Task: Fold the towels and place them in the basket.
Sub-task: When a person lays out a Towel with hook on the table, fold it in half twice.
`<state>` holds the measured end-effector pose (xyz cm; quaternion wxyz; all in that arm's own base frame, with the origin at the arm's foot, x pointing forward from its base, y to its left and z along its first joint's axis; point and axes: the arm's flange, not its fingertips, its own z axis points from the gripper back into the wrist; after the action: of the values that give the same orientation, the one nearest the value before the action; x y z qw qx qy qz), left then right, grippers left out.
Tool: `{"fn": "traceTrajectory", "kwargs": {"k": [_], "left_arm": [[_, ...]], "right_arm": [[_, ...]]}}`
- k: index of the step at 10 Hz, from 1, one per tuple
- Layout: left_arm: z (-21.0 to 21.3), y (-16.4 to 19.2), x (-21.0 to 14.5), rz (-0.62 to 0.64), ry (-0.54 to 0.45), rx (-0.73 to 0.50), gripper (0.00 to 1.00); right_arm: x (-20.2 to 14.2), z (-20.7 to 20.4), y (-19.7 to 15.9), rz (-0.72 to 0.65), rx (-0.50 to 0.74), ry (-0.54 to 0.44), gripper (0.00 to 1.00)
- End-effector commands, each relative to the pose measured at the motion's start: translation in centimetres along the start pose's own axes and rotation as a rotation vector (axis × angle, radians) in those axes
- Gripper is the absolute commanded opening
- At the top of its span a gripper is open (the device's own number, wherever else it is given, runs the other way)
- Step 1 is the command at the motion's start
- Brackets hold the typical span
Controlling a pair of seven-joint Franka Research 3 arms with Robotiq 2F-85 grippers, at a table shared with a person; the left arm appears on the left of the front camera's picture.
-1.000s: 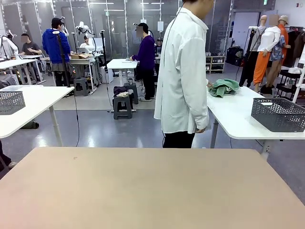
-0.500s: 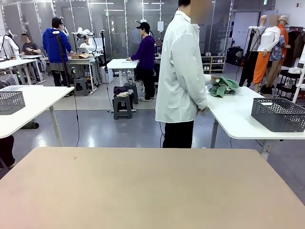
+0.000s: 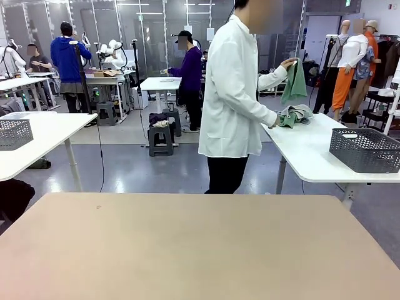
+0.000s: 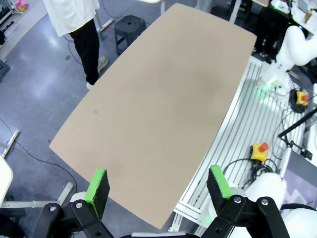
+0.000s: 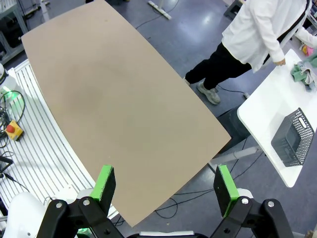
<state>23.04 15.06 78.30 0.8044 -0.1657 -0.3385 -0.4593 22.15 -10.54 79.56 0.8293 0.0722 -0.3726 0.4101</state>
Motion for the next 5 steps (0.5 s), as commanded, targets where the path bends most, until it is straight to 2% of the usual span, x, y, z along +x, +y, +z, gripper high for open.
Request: {"fn": "traceTrajectory", "kwargs": {"k": [1, 5], "left_arm": [[-0.01, 0.1, 0.12, -0.001, -0.008, 0.012, 1.0], [-0.01, 0.1, 0.12, -0.001, -0.008, 0.012, 1.0]], "right_arm": [[0.01, -0.06, -0.05, -0.002, -0.002, -0.006, 1.0], [0.01, -0.06, -0.05, -0.002, -0.002, -0.006, 1.0]]}}
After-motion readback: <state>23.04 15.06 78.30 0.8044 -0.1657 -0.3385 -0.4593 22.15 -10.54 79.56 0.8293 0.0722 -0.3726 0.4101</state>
